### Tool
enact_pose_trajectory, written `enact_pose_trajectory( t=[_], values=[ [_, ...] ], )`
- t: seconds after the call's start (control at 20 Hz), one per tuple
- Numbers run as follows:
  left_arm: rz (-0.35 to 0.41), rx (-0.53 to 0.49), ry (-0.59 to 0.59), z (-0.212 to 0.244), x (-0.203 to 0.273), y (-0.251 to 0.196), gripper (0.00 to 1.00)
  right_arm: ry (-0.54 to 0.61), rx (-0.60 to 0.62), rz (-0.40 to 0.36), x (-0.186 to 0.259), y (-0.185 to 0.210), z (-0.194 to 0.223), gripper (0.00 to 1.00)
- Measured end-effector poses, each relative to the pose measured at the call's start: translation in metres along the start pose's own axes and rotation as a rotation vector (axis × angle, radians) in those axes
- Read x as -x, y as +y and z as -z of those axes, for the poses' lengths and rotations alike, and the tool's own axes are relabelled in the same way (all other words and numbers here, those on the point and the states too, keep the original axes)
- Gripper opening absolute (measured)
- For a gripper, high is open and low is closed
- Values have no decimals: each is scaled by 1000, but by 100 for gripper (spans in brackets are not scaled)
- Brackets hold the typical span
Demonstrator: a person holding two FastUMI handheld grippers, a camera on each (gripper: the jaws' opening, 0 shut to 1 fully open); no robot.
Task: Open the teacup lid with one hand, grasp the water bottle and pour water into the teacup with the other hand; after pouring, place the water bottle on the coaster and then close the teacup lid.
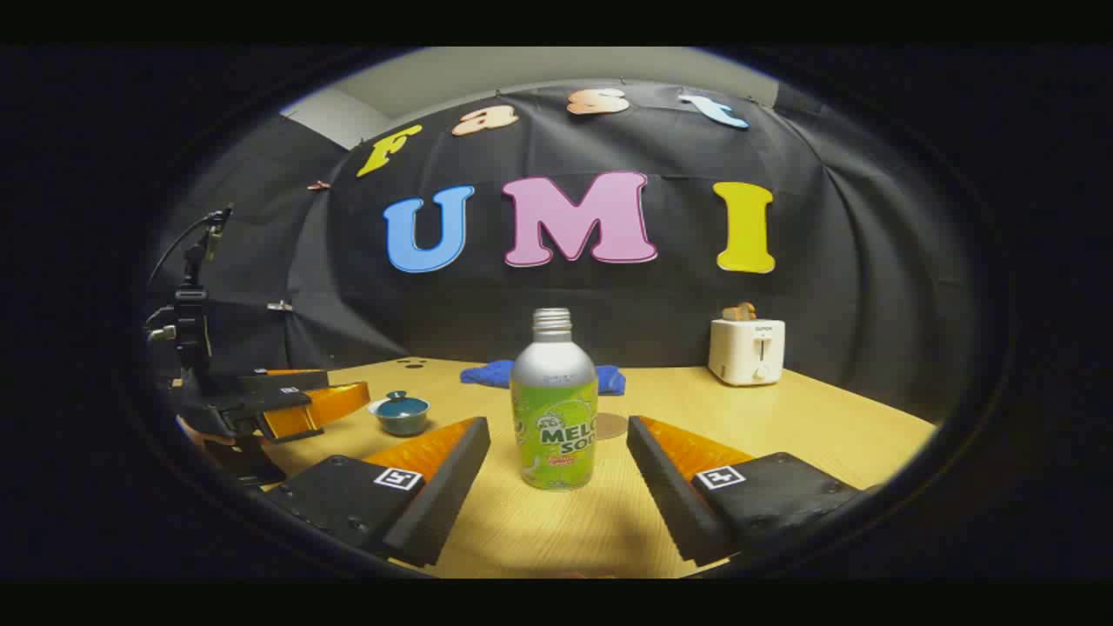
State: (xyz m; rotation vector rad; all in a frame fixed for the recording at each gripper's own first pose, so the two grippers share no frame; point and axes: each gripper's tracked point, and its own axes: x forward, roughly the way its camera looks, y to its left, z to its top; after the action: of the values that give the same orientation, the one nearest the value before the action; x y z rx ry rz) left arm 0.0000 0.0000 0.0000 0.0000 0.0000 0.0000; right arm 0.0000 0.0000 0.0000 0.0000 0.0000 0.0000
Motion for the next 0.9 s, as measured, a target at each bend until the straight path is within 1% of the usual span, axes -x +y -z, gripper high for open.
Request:
enact_pose_trajectory(
  t=[0.15,0.3,0.5,0.75,0.8,0.9],
  values=[
    [-4,-1,0,-1,-2,1,98,-1,2,9,-3,-1,1,98],
    [1,-3,-1,-1,-3,1,98,1,1,-7,-5,2,0,98],
    [12,-1,-1,-1,-4,0,98,-2,2,-7,-6,1,0,98],
    [11,-3,0,-1,-6,0,98,-1,2,3,-6,1,0,98],
    [20,-3,-1,-1,-5,-2,98,0,2,2,-7,1,0,96],
    [23,-4,-1,-1,-6,-1,98,-3,2,2,-7,0,-1,98]
  ],
)
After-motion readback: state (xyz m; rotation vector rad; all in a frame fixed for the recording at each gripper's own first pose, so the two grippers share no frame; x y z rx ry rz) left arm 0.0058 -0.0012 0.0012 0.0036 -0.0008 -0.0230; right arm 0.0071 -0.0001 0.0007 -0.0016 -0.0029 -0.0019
